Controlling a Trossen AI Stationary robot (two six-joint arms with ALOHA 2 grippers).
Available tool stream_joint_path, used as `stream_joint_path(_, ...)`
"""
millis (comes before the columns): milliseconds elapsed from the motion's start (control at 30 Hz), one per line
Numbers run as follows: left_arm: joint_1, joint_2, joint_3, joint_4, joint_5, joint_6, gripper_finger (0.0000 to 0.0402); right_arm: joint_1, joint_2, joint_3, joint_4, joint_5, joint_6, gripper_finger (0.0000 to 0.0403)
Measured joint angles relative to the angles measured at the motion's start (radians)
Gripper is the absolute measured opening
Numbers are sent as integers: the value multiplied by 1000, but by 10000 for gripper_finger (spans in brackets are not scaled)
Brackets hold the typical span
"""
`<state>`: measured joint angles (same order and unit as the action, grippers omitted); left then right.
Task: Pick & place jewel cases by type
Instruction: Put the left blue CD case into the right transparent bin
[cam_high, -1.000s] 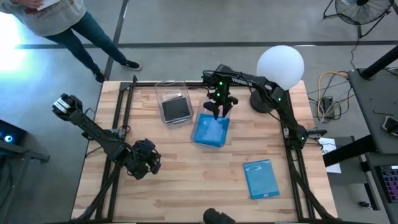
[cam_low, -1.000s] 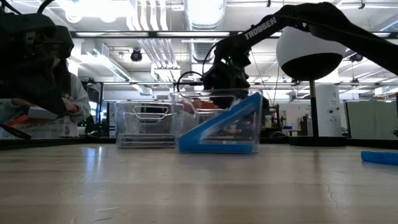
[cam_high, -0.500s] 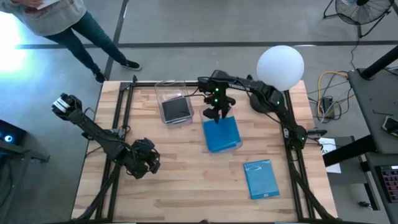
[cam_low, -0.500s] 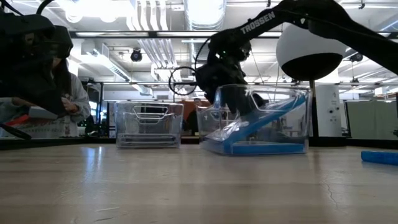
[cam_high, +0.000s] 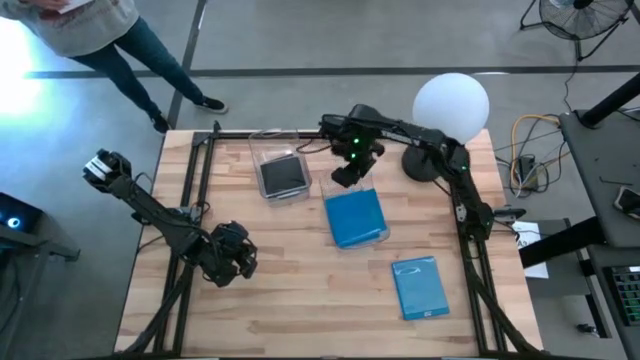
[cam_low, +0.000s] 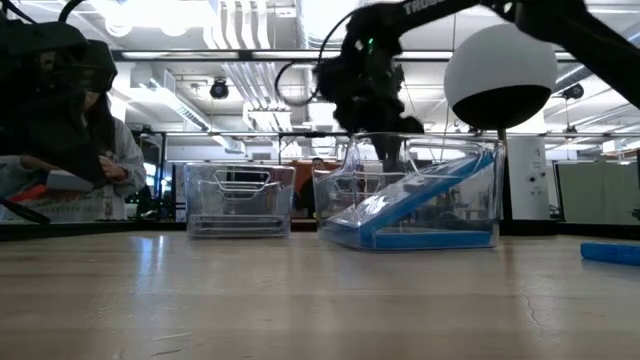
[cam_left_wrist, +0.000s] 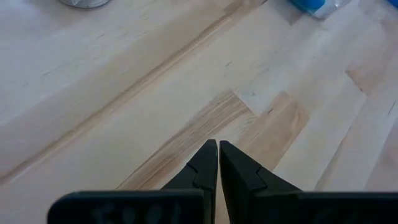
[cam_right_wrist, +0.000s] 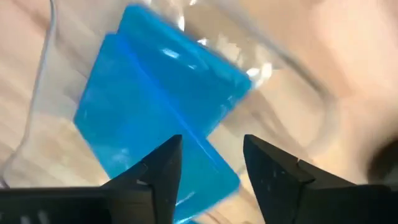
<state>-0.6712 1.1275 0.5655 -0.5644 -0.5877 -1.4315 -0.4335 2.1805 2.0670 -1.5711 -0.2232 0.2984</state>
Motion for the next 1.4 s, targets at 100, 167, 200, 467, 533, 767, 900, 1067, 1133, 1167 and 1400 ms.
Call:
stream_joint_path(100,0,-5,0,-4,-2,-3,0,3,-80,-13,1,7,140,185)
stream_joint_path(167,0,-10,0,-5,-4,-6,0,35,-140,-30,1,5,213,199)
stream_joint_path(200,0,-14,0,-5,-8,-6,0,59,-169,-46,1,2,259,206)
stream_joint_path(467,0,-55,-2,-16,-54,-5,0,337,-290,-295,67,12,751,228)
stream_joint_path(533,1,-61,-8,-16,-56,-5,0,381,-295,-359,134,13,843,222)
stream_joint_path(767,0,-64,-17,-16,-38,15,0,464,-294,-471,348,14,1048,201)
stream_joint_path(900,0,-66,-17,-16,-31,33,0,492,-296,-513,348,10,1110,197)
stream_joint_path(1067,0,-68,-17,-16,-31,44,0,498,-295,-566,350,3,1135,197)
stream_joint_path(1133,0,-68,-17,-18,-31,44,0,499,-294,-586,351,24,1148,197)
stream_joint_path(1167,0,-68,-17,-21,-31,44,0,499,-294,-594,351,41,1149,197)
stream_joint_path(1400,0,-68,-17,-24,-30,43,0,493,-294,-632,352,208,1225,197)
